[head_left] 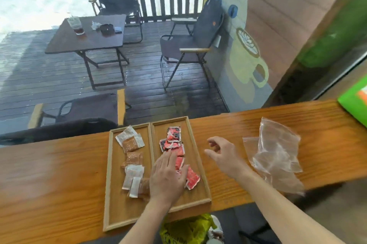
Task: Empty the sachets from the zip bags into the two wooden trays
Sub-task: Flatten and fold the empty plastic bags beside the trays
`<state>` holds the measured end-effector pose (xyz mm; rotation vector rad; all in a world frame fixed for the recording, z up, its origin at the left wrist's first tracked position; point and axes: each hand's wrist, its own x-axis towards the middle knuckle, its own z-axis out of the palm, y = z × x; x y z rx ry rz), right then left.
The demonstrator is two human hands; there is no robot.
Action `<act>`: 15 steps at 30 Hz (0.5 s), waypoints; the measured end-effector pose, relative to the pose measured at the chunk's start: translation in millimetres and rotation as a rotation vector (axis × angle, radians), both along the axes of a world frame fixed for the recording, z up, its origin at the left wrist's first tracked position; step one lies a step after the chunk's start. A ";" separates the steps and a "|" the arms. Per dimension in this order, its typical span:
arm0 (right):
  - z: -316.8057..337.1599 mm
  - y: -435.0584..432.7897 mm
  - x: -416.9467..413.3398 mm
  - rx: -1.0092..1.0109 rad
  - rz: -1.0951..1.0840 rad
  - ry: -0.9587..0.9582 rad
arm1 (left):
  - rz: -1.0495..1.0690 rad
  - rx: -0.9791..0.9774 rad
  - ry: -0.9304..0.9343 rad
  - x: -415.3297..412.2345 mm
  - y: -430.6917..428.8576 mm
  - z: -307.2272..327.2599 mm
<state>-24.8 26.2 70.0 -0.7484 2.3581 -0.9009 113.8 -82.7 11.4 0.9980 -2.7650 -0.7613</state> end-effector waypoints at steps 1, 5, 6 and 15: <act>3.5 12.5 -9.4 -0.008 -0.042 0.012 | -0.047 -0.003 -0.011 -12.3 6.0 -0.1; 9.7 66.7 -47.2 -0.024 -0.236 0.025 | -0.207 -0.020 -0.060 -58.4 34.8 -4.6; 8.8 80.2 -55.6 -0.028 -0.289 0.017 | -0.242 -0.019 -0.071 -68.2 42.6 -6.3; -11.3 159.1 -105.6 0.025 -0.719 0.008 | -0.415 -0.057 -0.278 -114.4 79.6 -38.0</act>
